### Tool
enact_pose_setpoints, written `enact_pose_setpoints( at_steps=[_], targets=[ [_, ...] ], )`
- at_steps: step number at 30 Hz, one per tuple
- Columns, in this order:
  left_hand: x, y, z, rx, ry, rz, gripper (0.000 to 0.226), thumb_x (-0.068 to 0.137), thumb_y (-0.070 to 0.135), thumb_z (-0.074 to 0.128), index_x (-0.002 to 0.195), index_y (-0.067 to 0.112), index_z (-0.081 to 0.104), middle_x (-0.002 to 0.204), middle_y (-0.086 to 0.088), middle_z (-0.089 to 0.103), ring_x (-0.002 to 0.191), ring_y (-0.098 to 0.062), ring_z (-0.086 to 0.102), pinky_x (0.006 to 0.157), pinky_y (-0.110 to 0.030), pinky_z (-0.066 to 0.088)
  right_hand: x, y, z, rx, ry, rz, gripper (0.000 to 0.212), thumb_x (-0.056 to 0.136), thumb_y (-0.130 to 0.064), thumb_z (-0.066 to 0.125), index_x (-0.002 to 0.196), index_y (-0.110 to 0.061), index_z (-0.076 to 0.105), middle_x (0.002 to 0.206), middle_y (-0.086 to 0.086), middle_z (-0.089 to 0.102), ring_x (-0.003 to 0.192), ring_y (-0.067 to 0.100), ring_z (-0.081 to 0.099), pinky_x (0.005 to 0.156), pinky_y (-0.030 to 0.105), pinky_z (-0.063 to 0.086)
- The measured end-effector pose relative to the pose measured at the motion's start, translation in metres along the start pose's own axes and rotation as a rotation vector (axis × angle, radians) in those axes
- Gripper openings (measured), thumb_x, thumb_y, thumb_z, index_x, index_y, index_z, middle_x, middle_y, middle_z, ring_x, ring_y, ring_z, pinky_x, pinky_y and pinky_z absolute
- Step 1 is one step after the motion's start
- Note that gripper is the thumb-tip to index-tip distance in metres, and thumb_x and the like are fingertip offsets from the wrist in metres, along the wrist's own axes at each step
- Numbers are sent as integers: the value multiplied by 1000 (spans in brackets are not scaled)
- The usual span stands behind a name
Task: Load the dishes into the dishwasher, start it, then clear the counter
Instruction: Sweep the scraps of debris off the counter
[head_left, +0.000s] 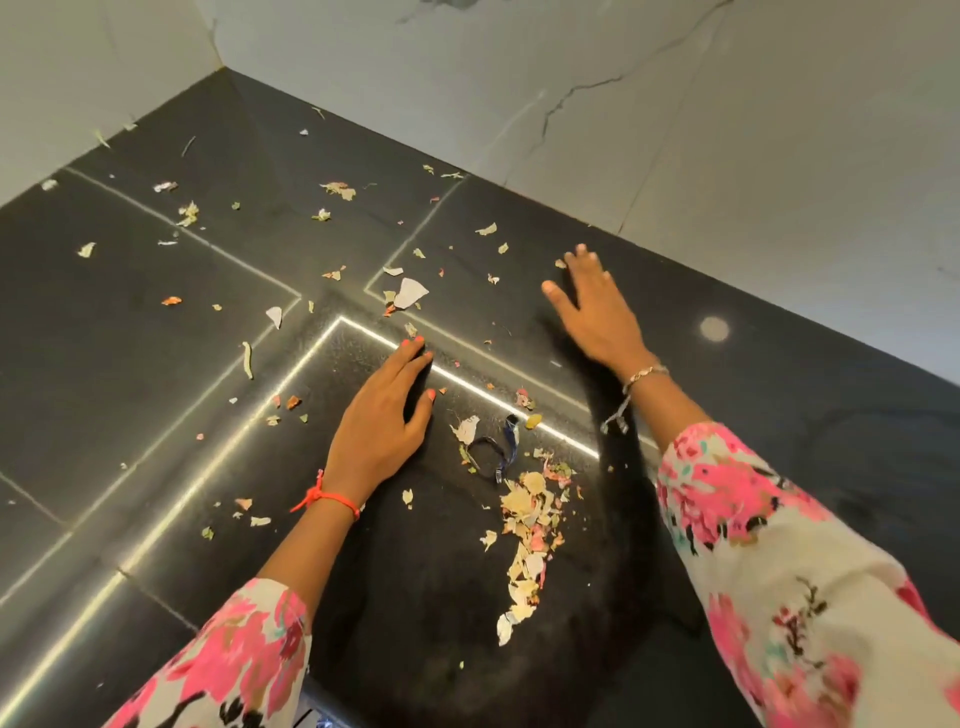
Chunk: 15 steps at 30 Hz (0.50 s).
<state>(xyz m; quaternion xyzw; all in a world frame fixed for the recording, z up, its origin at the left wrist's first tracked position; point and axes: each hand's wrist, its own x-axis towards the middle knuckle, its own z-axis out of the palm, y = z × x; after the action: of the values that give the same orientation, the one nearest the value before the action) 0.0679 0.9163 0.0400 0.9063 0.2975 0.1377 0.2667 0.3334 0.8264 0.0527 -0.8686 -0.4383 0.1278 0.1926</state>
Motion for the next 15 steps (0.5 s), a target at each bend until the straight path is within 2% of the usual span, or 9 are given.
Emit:
enact_pose_setpoints(
  at_steps=[2, 3, 5, 7, 8, 10, 13, 15],
  targets=[
    [1, -1, 0, 0, 2, 2, 47, 98, 25, 46, 143, 16, 38, 155, 9, 24, 138, 6, 13, 112, -13, 10, 12, 5, 1, -164, -22, 11, 72, 97, -54, 27, 150, -7, 13, 158, 9, 5, 147, 20, 3, 120, 36, 3],
    [1, -1, 0, 1, 3, 4, 47, 98, 24, 46, 143, 15, 39, 155, 9, 24, 138, 6, 12, 112, -11, 8, 10, 0, 6, -202, -23, -44, 74, 96, -56, 27, 149, -6, 13, 158, 9, 6, 147, 20, 4, 120, 36, 2],
    [2, -2, 1, 4, 2, 5, 48, 97, 24, 47, 143, 15, 39, 155, 8, 25, 138, 5, 12, 112, -10, 6, -1, -15, 18, -170, -83, -256, 77, 93, -61, 23, 150, -11, 13, 158, 6, 7, 146, 17, 5, 120, 34, 2],
    [2, -3, 1, 6, 1, 5, 48, 97, 25, 47, 143, 15, 39, 155, 7, 26, 139, 4, 13, 113, -11, 7, -9, -23, 25, -37, -188, -419, 73, 92, -64, 22, 150, -21, 13, 158, -4, 9, 144, 7, 6, 119, 31, 4],
    [2, -3, 1, 5, 1, 7, 47, 97, 25, 47, 143, 15, 39, 154, 7, 26, 139, 4, 13, 113, -12, 8, -5, -23, 22, 44, -202, -423, 69, 92, -63, 24, 150, -25, 14, 158, -8, 9, 143, 4, 6, 118, 31, 6],
    [2, -3, 1, -2, 1, 6, 47, 97, 24, 47, 143, 15, 39, 154, 7, 26, 139, 4, 13, 114, -14, 9, 18, -15, 14, 115, -131, -322, 64, 96, -54, 29, 150, -22, 15, 158, -5, 8, 145, 8, 4, 120, 34, 8],
    [1, -1, 1, -8, 3, 1, 46, 98, 24, 45, 143, 15, 39, 154, 8, 26, 138, 5, 12, 113, -11, 7, 54, -8, 6, -31, -93, -178, 66, 98, -50, 27, 150, -13, 12, 159, 2, 5, 146, 14, 3, 120, 32, 3],
    [1, -2, 1, -3, 8, -12, 47, 98, 25, 44, 144, 16, 38, 155, 8, 25, 138, 7, 10, 110, -6, 5, 71, -17, 13, -103, -91, -204, 68, 98, -51, 27, 150, -11, 10, 159, 3, 7, 146, 15, 5, 120, 34, 3]
  ],
)
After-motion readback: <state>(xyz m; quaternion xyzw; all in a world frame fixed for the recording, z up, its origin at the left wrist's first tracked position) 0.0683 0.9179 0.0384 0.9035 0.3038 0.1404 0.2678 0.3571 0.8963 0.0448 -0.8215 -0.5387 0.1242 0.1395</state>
